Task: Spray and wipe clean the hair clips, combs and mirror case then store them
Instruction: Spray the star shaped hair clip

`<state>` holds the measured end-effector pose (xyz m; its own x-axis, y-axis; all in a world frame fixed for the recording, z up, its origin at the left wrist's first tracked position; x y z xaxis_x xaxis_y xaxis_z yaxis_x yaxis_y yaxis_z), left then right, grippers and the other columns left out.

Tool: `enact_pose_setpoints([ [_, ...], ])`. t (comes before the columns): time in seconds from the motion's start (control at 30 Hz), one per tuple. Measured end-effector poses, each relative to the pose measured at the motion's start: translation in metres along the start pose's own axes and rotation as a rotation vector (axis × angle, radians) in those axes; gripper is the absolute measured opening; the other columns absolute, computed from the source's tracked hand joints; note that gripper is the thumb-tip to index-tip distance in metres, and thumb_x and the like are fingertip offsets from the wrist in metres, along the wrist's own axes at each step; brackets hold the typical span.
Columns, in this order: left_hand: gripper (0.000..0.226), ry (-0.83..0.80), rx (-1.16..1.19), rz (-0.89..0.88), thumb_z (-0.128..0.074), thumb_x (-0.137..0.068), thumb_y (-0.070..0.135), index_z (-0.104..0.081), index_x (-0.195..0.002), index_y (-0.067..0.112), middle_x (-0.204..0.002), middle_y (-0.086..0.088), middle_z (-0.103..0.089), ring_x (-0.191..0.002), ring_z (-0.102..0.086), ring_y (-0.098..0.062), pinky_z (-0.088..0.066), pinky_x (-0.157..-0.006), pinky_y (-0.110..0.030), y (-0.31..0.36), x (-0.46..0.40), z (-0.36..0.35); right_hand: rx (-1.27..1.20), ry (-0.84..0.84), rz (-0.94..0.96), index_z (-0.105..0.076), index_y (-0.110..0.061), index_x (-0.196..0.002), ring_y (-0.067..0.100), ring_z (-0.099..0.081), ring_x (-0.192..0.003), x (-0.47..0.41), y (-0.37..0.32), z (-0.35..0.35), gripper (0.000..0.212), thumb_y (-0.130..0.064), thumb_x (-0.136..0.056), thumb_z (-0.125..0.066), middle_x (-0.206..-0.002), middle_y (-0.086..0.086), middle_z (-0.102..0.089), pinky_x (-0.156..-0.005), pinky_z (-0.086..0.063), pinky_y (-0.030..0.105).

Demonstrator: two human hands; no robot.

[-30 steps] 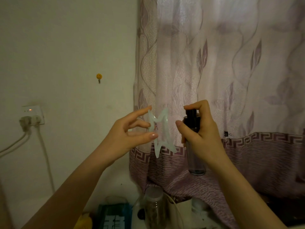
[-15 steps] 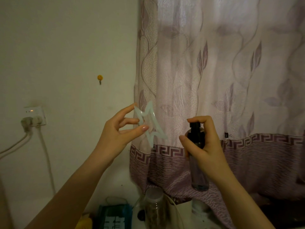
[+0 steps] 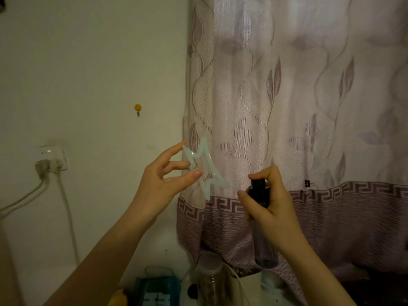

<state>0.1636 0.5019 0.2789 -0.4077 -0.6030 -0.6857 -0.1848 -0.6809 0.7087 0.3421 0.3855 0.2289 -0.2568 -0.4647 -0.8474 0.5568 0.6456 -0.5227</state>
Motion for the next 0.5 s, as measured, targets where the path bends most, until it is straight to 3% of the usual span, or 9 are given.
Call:
enact_pose_setpoints([
  [0.13, 0.063, 0.008, 0.013, 0.012, -0.077, -0.056, 0.049, -0.055, -0.115, 0.057, -0.097, 0.004, -0.073, -0.094, -0.069, -0.007, -0.058, -0.074, -0.023, -0.001, 0.002, 0.0, -0.054, 0.063, -0.047, -0.047, -0.032, -0.099, 0.016, -0.056, -0.05, 0.002, 0.006, 0.002, 0.034, -0.007, -0.086, -0.066, -0.066, 0.002, -0.056, -0.05, -0.05, 0.029],
  [0.2, 0.057, 0.019, 0.048, 0.017, -0.078, -0.056, 0.047, -0.058, -0.108, 0.06, -0.096, 0.001, -0.073, -0.091, -0.07, -0.009, -0.056, -0.069, -0.019, 0.0, 0.005, -0.001, -0.125, 0.107, -0.08, -0.048, -0.033, -0.105, 0.017, -0.058, -0.053, 0.002, 0.007, 0.001, 0.037, -0.016, -0.081, -0.071, -0.07, 0.009, -0.056, -0.053, -0.051, 0.027],
  [0.27, 0.053, 0.033, 0.082, 0.024, -0.078, -0.056, 0.046, -0.059, -0.103, 0.06, -0.096, -0.001, -0.073, -0.089, -0.071, -0.011, -0.055, -0.067, -0.018, 0.001, 0.008, -0.003, -0.219, 0.163, -0.132, -0.049, -0.036, -0.11, 0.018, -0.061, -0.058, 0.004, 0.009, -0.002, 0.048, -0.027, -0.071, -0.074, -0.076, 0.016, -0.057, -0.056, -0.053, 0.025],
  [0.33, 0.055, 0.043, 0.11, 0.033, -0.078, -0.056, 0.046, -0.059, -0.106, 0.056, -0.097, -0.003, -0.073, -0.089, -0.071, -0.013, -0.056, -0.066, -0.019, 0.0, 0.011, -0.005, -0.282, 0.209, -0.185, -0.049, -0.042, -0.116, 0.019, -0.064, -0.063, 0.006, 0.011, -0.005, 0.061, -0.031, -0.063, -0.077, -0.075, 0.008, -0.063, -0.058, -0.054, 0.024],
  [0.5, 0.068, 0.049, 0.136, 0.041, -0.078, -0.056, 0.046, -0.054, -0.12, 0.045, -0.098, -0.003, -0.073, -0.09, -0.071, -0.012, -0.056, -0.067, -0.02, -0.003, 0.018, -0.013, -0.364, 0.239, -0.25, -0.04, -0.035, -0.134, 0.01, -0.068, -0.07, 0.007, 0.013, -0.015, 0.08, -0.018, -0.065, -0.077, -0.079, -0.004, -0.071, -0.054, -0.053, 0.021],
])
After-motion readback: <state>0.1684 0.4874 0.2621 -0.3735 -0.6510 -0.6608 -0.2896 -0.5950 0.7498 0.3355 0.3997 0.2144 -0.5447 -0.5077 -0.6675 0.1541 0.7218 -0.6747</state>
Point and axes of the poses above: each hand's wrist, its own x-axis away from the middle knuckle, its own z-axis out of the back of the hand, y = z × x, the point moved 3 cm from there along -x, towards the middle knuckle
